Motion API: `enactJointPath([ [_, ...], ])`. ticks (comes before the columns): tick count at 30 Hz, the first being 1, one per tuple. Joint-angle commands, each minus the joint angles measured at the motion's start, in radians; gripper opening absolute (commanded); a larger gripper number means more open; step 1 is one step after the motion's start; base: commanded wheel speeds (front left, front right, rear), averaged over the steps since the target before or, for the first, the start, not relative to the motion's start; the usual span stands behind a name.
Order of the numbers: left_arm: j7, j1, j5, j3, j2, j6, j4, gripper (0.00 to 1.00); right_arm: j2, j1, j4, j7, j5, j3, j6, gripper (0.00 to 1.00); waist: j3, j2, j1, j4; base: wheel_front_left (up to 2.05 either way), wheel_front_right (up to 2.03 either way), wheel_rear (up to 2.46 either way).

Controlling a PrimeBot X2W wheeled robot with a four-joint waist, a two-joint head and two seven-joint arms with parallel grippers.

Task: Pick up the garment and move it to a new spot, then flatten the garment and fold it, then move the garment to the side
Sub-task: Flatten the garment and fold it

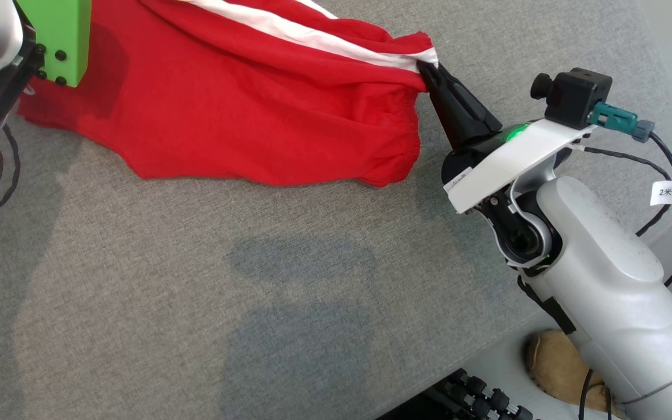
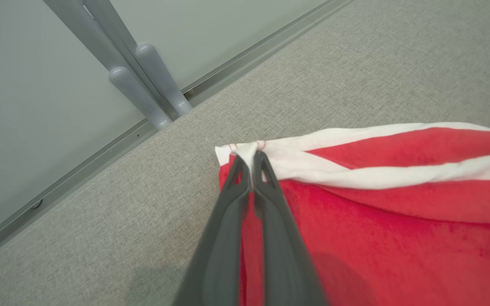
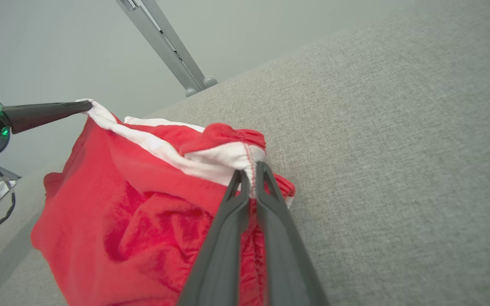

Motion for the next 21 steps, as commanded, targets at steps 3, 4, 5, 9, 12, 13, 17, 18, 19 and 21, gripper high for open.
enactJointPath([
  [3,-0.021,-0.044,0.023,-0.013,-0.019,-0.013,0.069,0.0,0.012,-0.017,0.037,-0.016,-0.019,0.004,-0.001,0.15,0.003,0.0,-0.0001,-0.001,0.0,0.0,0.0],
  [4,-0.023,-0.047,0.026,-0.017,-0.021,-0.013,0.085,0.0,0.013,-0.019,0.042,-0.022,-0.027,0.006,-0.001,0.42,0.002,0.0,-0.0001,-0.001,0.0,0.0,0.0],
  [5,-0.024,-0.049,0.03,-0.021,-0.021,-0.015,0.1,0.0,0.013,-0.021,0.046,-0.029,-0.037,0.009,-0.001,0.9,0.0,0.0,-0.0001,-0.003,0.0,0.0,0.0],
  [9,-0.052,-0.054,0.048,-0.039,-0.012,-0.032,0.147,0.0,0.016,-0.018,0.055,-0.04,-0.045,0.019,-0.001,1.0,-0.007,0.0,-0.0001,-0.009,0.0,0.0,0.0],
  [12,-0.069,-0.046,0.041,-0.035,-0.021,-0.027,0.166,0.0,0.009,-0.017,0.06,-0.049,-0.061,0.025,-0.001,1.0,-0.01,0.0,-0.0001,-0.009,0.0,0.0,0.0],
  [13,-0.078,-0.043,0.04,-0.035,-0.025,-0.026,0.173,0.0,0.006,-0.016,0.061,-0.056,-0.074,0.027,-0.001,1.0,-0.012,0.0,-0.0001,-0.008,0.0,0.0,0.0],
  [17,-0.21,0.048,0.005,-0.016,-0.067,-0.007,0.169,1.0,-0.049,0.063,0.006,-0.105,-0.297,-0.043,-0.001,1.0,-0.066,0.0,-0.0001,0.02,0.0,0.0,0.0],
  [18,-0.224,0.066,0.0,-0.015,-0.072,-0.007,0.161,1.0,-0.052,0.083,-0.01,-0.107,-0.331,-0.069,-0.001,1.0,-0.075,0.0,-0.0001,0.025,0.0,0.0,0.0],
  [19,-0.241,0.084,-0.004,-0.013,-0.075,-0.002,0.154,1.0,-0.053,0.104,-0.031,-0.108,-0.363,-0.098,-0.001,1.0,-0.084,0.0,-0.0001,0.029,0.0,0.0,0.0],
  [21,-0.275,0.124,-0.011,-0.011,-0.081,0.01,0.14,1.0,-0.046,0.157,-0.084,-0.107,-0.435,-0.167,-0.001,1.0,-0.103,0.0,-0.0001,0.038,0.0,0.0,0.0],
])
